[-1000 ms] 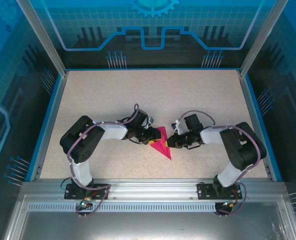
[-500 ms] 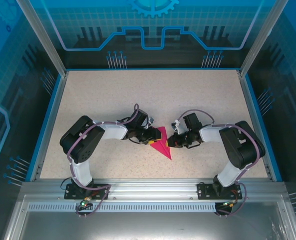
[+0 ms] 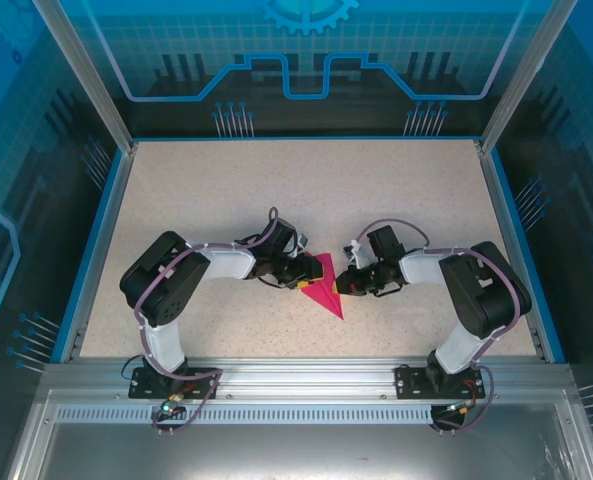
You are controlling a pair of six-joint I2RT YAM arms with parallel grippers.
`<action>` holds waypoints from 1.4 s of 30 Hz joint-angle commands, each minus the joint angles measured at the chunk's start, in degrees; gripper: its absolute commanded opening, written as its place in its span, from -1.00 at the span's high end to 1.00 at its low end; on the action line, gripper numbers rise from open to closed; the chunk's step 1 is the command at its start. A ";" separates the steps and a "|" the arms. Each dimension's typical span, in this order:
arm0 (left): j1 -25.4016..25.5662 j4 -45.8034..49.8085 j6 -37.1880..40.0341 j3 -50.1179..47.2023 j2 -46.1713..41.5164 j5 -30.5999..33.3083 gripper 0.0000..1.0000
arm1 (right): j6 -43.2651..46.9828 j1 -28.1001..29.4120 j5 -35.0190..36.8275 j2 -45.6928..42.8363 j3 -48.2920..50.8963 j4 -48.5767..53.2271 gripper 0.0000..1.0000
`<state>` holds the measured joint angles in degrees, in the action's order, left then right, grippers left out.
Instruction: Fold a paper plane with a square sheet of paper (fold left side to right side)
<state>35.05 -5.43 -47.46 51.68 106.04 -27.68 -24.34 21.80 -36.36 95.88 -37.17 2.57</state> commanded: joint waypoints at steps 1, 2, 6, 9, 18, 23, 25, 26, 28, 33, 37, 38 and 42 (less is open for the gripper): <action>0.03 3.84 1.73 0.25 1.70 2.46 0.14 | 0.69 -0.53 0.51 -0.60 -0.89 1.65 1.00; 0.03 3.92 1.76 0.18 1.71 2.43 0.14 | 0.63 -0.57 0.37 -0.71 -0.95 1.70 1.00; 0.08 3.85 1.76 0.22 1.71 2.39 0.14 | 0.77 -0.53 0.09 -1.26 -0.89 1.77 1.00; 0.07 3.84 1.74 0.17 1.72 2.37 0.14 | 0.98 -0.51 -0.10 -1.83 -0.76 1.52 1.00; 0.07 3.81 1.76 0.10 1.71 2.39 0.14 | 1.31 -0.51 1.18 -1.45 -0.89 2.53 1.00; 0.02 3.90 1.80 0.09 1.80 2.42 0.13 | 1.08 -0.52 1.96 -0.74 -1.15 2.36 1.00; 0.03 3.87 1.85 0.13 1.80 2.35 0.14 | 1.05 -0.53 2.19 -0.68 -1.26 2.44 1.00; 0.02 3.89 1.89 0.17 1.78 2.34 0.14 | 1.05 -0.48 2.18 -0.60 -1.30 2.50 1.00; 0.07 3.93 1.85 0.18 1.90 2.29 0.13 | 1.06 -0.53 2.23 -0.43 -1.58 2.50 1.00; 0.07 4.01 1.93 0.17 1.89 2.29 0.13 | 1.16 -0.45 2.16 0.12 -1.93 2.61 1.00; 0.03 3.94 1.93 0.11 1.91 2.35 0.13 | 1.08 -0.49 2.43 0.36 -1.78 2.61 1.00; 0.03 4.02 1.89 0.15 1.89 2.34 0.13 | 1.06 -0.53 2.43 0.36 -1.79 2.68 1.00; 0.06 3.98 1.95 0.17 1.89 2.28 0.13 | 1.58 -0.46 2.69 0.63 -1.95 3.90 1.00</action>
<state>35.07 -5.34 -46.63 51.68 106.04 -27.68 -23.99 21.80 -34.54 95.70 -37.95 4.12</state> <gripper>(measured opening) 0.433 0.045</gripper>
